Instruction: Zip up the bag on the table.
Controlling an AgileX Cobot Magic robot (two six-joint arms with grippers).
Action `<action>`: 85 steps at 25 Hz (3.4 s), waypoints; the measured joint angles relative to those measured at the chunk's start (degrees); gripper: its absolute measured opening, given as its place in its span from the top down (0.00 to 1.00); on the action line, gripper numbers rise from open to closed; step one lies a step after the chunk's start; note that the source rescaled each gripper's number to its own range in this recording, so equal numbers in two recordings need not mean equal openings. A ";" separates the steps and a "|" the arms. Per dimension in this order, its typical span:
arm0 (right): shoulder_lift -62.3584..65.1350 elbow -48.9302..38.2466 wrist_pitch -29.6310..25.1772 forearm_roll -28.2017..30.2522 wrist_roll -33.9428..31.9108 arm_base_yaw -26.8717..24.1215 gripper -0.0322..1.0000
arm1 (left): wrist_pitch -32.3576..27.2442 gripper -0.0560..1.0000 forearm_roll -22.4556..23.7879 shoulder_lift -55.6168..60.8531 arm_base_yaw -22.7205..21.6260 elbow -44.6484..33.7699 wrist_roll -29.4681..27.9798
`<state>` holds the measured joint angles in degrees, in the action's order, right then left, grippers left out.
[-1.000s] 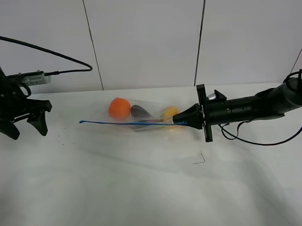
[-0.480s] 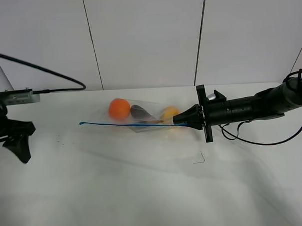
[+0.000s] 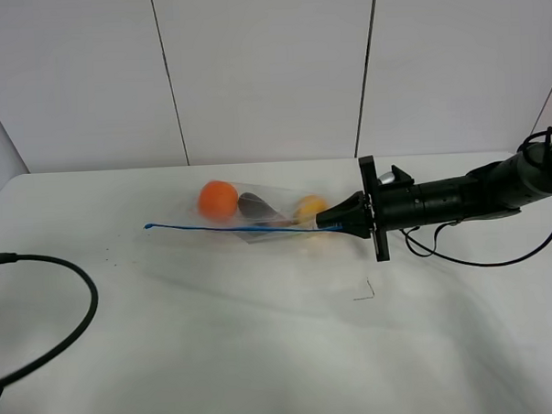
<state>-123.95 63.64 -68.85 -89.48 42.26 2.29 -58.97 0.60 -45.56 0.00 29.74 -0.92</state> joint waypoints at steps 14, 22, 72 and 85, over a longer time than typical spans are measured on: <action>0.00 0.00 0.00 0.00 0.00 0.00 0.97 | -1.08 0.00 0.00 27.05 0.00 -1.45 0.25; 0.00 0.00 0.00 0.00 0.00 0.00 0.97 | -1.15 0.00 -0.30 35.11 0.00 -1.45 0.27; 2.76 44.75 -0.48 82.06 -41.93 2.78 0.00 | -1.18 0.00 -0.60 45.66 0.00 -1.52 0.27; 3.07 44.63 -0.55 88.41 -43.56 2.67 0.00 | -1.18 0.00 -0.60 45.66 0.00 -1.52 0.27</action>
<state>-120.88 108.28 -69.40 -1.07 -1.30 4.96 -60.14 0.00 0.10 0.00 28.23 -0.65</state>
